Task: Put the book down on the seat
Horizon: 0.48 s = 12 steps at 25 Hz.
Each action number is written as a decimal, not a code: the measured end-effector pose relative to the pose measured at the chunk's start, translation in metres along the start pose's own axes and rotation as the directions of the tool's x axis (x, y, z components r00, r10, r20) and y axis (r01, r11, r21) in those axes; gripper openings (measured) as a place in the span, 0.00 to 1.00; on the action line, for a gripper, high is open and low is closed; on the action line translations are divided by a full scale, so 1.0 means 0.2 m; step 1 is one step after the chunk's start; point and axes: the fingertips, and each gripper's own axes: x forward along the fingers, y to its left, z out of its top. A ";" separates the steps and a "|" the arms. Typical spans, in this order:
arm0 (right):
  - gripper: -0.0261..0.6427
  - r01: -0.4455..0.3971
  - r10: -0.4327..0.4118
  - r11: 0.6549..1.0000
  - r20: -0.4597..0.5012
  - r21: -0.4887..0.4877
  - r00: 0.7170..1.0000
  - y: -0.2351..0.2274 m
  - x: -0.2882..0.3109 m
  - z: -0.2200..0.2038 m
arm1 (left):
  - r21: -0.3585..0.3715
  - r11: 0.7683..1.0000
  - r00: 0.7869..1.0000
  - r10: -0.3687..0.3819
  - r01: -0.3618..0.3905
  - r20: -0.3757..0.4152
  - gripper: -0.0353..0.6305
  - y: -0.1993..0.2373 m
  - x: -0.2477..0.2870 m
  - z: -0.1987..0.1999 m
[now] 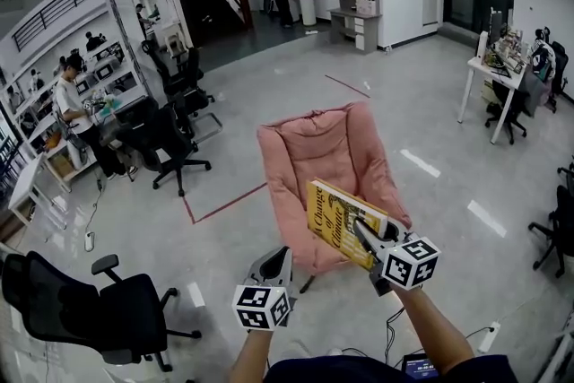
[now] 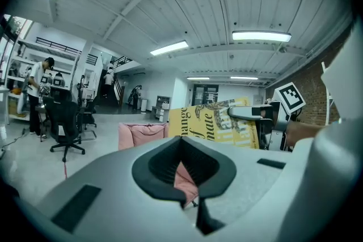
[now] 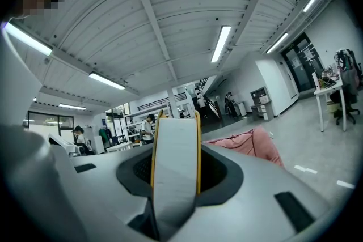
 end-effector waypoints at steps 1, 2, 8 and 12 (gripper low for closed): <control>0.26 -0.002 0.002 1.000 -0.002 0.002 1.000 -0.01 0.00 0.00 | -0.001 1.000 1.000 0.005 -0.005 -0.003 0.06 0.00 0.00 0.00; 0.26 -0.003 0.003 1.000 -0.003 0.004 1.000 -0.01 0.00 0.00 | 0.000 1.000 1.000 0.010 -0.010 -0.006 0.06 0.00 0.00 -0.01; 0.26 -0.009 0.009 1.000 -0.006 0.009 1.000 -0.02 0.01 -0.02 | 0.002 1.000 1.000 0.021 -0.021 -0.015 0.06 0.02 -0.02 -0.03; 0.26 -0.013 0.013 1.000 -0.008 0.010 1.000 -0.01 0.03 -0.01 | -0.001 1.000 1.000 0.022 -0.022 -0.018 0.06 0.03 -0.02 -0.03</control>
